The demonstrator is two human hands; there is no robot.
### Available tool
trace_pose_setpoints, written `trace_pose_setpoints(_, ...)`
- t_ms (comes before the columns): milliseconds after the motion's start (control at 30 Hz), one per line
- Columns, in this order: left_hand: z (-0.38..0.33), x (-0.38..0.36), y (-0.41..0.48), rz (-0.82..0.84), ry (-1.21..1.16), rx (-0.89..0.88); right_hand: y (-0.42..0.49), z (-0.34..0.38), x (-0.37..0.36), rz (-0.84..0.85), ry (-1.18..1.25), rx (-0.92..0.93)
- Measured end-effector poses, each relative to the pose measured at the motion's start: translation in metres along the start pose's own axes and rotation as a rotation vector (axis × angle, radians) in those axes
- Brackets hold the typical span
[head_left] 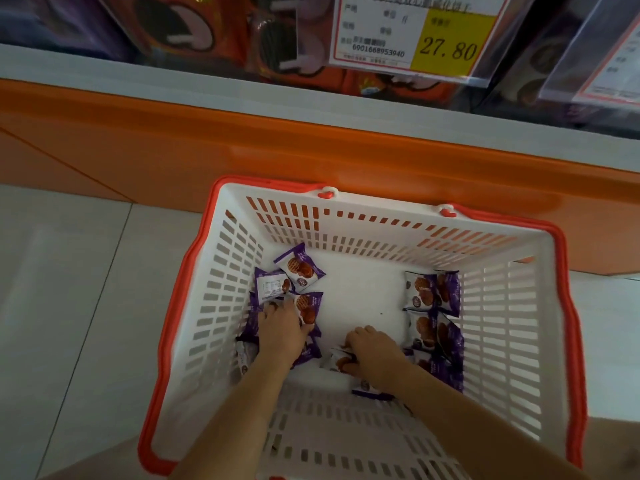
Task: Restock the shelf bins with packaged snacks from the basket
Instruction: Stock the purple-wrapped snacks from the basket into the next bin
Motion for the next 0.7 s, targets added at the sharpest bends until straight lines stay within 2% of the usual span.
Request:
trace_pose_setpoints(100, -0.007, -0.001, 0.008, 0.014, -0.205, 0.11, -0.011, -0.014, 0.011, -0.072, 0.079, -0.026)
trace_pose_setpoints(200, -0.013, -0.001, 0.011, 0.002, -0.205, 0.121, -0.019, -0.03, 0.025, -0.104, 0.093, -0.067)
trace_pose_setpoints(333, -0.023, 0.001, 0.008, -0.012, -0.297, 0.02, -0.026, -0.043, 0.05, -0.17, 0.132, -0.091)
trace_pose_setpoints(467, -0.039, 0.019, -0.001, 0.031, -0.428, -0.166, -0.036, -0.049, 0.072, -0.279, 0.249, -0.059)
trace_pose_setpoints(700, -0.066, 0.064, -0.024, 0.056, -0.637, -0.291, -0.057, -0.059, 0.104, -0.232, 0.551, -0.009)
Point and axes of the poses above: each hand's wrist, its own y-axis towards the middle knuckle, its own x-axis out of the back of the hand, z = x × y, the point moved 1 cm from there along y, towards the middle knuckle, and after that the axes turned 1 degree about x, right-handed, at the moved point
